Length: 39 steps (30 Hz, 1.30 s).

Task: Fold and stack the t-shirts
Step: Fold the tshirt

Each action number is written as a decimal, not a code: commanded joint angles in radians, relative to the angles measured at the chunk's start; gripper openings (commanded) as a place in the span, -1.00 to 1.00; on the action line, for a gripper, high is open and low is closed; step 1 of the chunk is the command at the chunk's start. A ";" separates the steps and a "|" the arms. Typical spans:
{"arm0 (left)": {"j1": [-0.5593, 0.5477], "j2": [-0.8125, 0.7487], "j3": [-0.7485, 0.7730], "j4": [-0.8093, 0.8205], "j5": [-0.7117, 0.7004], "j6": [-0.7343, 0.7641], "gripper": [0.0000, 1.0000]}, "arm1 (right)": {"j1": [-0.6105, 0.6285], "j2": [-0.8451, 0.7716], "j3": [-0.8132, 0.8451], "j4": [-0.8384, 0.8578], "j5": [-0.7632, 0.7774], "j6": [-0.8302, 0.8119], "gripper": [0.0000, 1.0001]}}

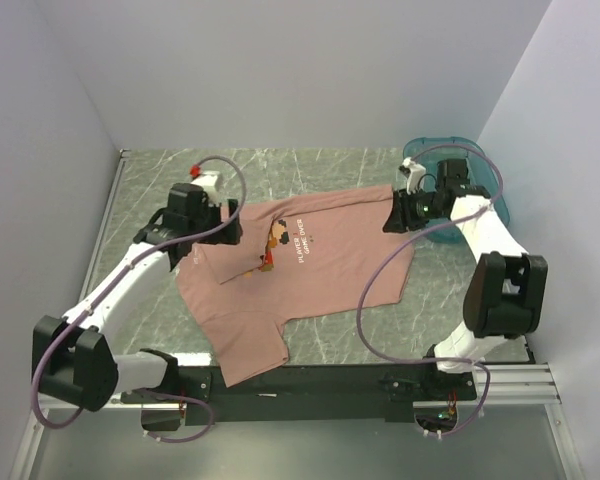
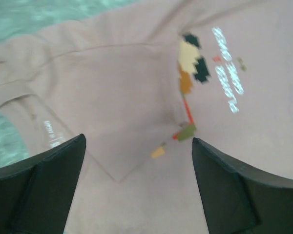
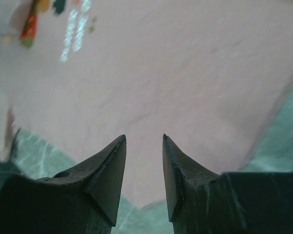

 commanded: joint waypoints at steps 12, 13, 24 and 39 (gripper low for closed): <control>0.094 -0.360 -0.228 0.114 -0.181 -0.072 -0.60 | 0.095 0.494 0.679 -0.081 0.371 0.034 -0.19; 0.094 -0.362 -0.225 0.114 -0.182 -0.073 -0.60 | 0.101 0.527 0.696 -0.073 0.406 0.042 -0.20; 0.094 -0.322 -0.206 0.109 -0.125 -0.061 -0.61 | 0.150 0.738 0.945 -0.045 0.662 0.125 -0.20; 0.094 -0.310 -0.203 0.106 -0.109 -0.061 -0.59 | 0.155 0.799 0.942 -0.044 0.725 0.112 -0.18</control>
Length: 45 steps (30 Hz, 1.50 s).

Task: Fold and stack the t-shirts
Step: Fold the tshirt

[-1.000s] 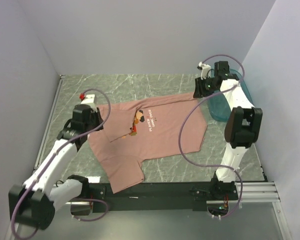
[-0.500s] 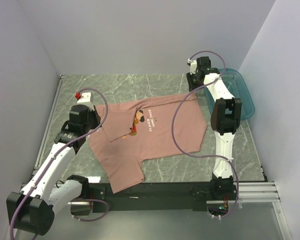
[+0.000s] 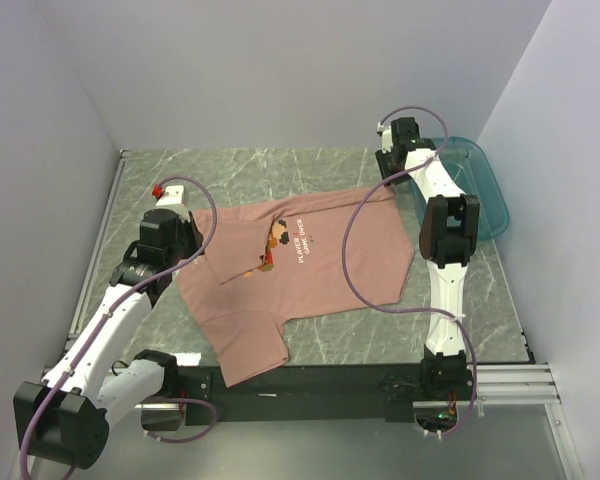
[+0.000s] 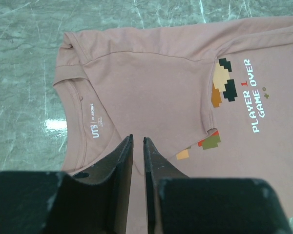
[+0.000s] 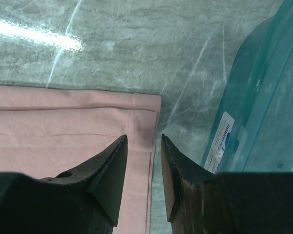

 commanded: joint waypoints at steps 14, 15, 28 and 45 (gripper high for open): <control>0.001 0.005 0.020 0.027 0.012 0.006 -0.59 | 0.005 0.067 0.075 -0.014 0.004 0.000 -0.32; 0.001 0.005 0.020 0.027 0.012 0.005 -0.60 | 0.006 0.069 0.077 -0.015 -0.017 0.000 -0.36; 0.001 0.008 0.023 0.027 0.012 0.005 -0.60 | -0.001 -0.032 -0.052 0.060 -0.024 -0.018 -0.87; 0.001 0.002 0.022 0.026 0.009 0.005 -0.61 | -0.009 -0.187 -0.277 0.147 -0.108 -0.063 -0.92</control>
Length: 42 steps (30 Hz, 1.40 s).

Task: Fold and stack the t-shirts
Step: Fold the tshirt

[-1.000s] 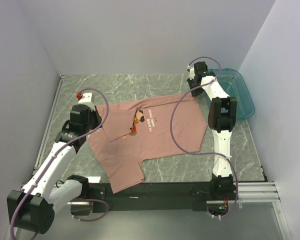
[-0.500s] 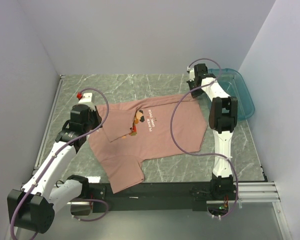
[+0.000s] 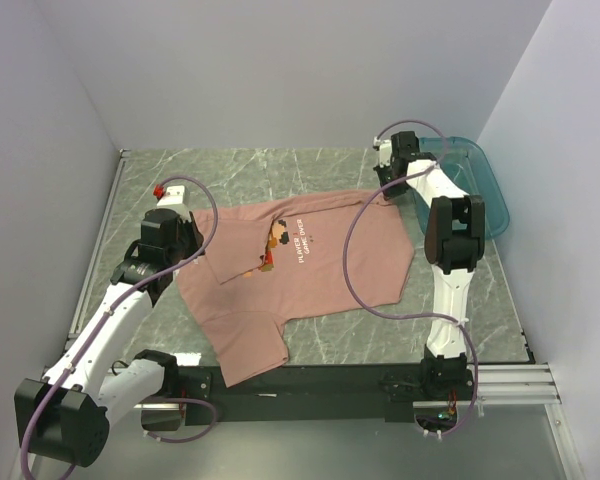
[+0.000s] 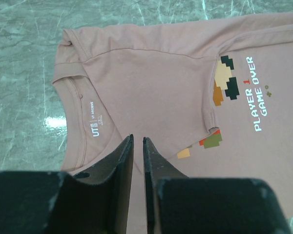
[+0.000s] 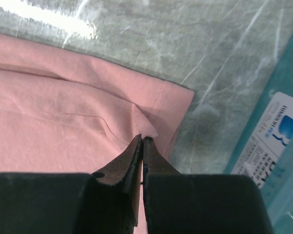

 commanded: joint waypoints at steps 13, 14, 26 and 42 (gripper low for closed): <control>0.001 -0.014 0.020 0.030 0.007 0.005 -0.62 | -0.019 -0.114 -0.064 0.041 -0.020 -0.032 -0.90; 0.001 -0.014 0.019 0.031 0.007 0.006 -0.62 | -0.019 -0.117 -0.066 0.041 -0.020 -0.033 -0.90; 0.001 -0.012 0.019 0.033 0.022 0.009 -0.61 | -0.025 -0.151 -0.124 0.075 0.020 -0.069 -0.88; 0.001 0.000 0.022 0.033 0.050 0.014 -0.59 | -0.029 -0.205 -0.241 0.138 0.078 -0.118 -0.36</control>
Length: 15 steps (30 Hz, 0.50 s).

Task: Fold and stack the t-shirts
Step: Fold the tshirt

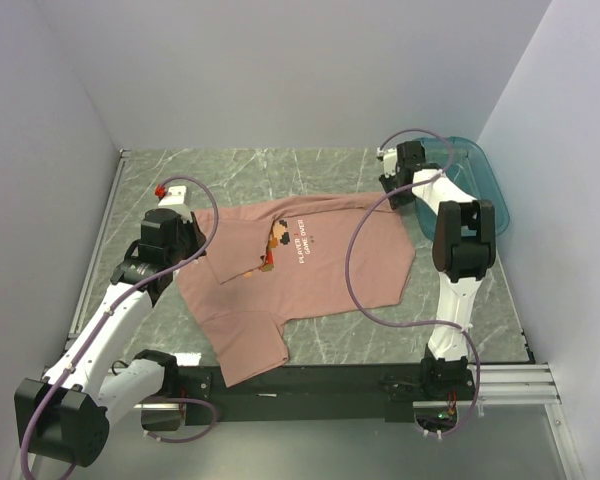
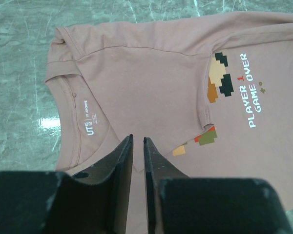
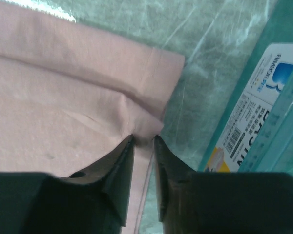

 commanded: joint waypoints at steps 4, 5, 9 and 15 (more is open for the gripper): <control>-0.001 0.003 0.020 0.031 0.021 0.010 -0.56 | -0.011 -0.116 -0.039 0.041 0.006 -0.040 -0.08; 0.001 0.003 0.020 0.031 0.021 0.012 -0.55 | -0.008 -0.125 -0.042 0.039 -0.005 -0.044 -0.07; 0.001 0.000 0.020 0.032 0.027 0.010 -0.50 | 0.001 -0.188 -0.071 0.021 -0.089 -0.080 0.02; 0.001 -0.004 0.023 0.034 0.037 0.016 -0.40 | 0.116 -0.190 -0.008 -0.129 -0.258 -0.261 0.07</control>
